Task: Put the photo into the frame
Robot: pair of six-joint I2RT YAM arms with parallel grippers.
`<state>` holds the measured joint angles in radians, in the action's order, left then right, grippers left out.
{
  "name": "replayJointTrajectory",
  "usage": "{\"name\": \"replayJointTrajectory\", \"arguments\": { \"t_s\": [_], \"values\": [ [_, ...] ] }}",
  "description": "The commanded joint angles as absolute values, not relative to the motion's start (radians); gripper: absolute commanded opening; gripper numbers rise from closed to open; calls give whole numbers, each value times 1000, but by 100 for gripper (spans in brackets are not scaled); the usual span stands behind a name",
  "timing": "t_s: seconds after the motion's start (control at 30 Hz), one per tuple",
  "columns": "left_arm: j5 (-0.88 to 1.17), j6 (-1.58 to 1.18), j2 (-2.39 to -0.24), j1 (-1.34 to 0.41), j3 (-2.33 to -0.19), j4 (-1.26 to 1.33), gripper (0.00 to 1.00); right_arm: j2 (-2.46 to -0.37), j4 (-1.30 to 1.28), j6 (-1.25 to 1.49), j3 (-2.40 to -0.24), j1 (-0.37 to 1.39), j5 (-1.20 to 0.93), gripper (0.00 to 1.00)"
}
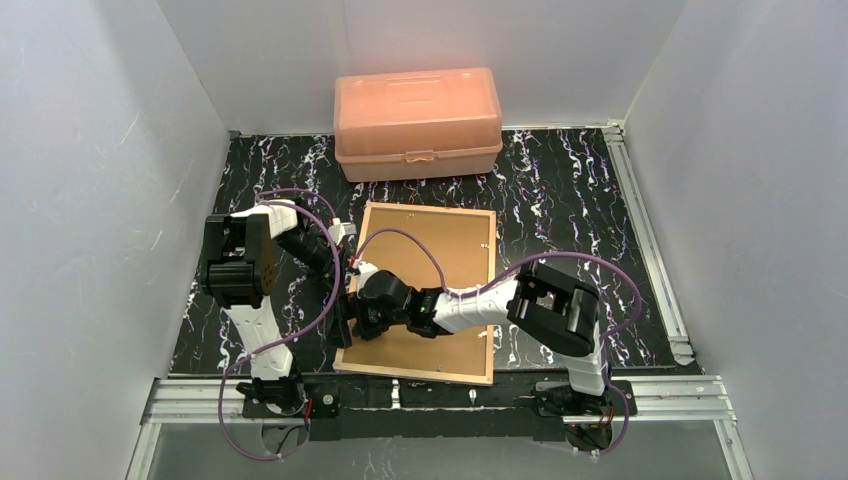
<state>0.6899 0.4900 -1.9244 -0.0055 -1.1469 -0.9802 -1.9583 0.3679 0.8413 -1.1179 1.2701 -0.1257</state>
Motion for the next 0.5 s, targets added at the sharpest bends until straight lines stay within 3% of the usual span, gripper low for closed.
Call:
{"name": "replayJointTrajectory", "arguments": {
  "t_s": [0.0,0.47],
  "values": [
    [719,509,-1870,-2,-1143,-1005,2,-1988,386,840,-1134,1273,-73,97],
    [716,525,-1869,-2,-1138,-1007,2,-2008,400,831,-1151,1273,-62,97]
  ]
}}
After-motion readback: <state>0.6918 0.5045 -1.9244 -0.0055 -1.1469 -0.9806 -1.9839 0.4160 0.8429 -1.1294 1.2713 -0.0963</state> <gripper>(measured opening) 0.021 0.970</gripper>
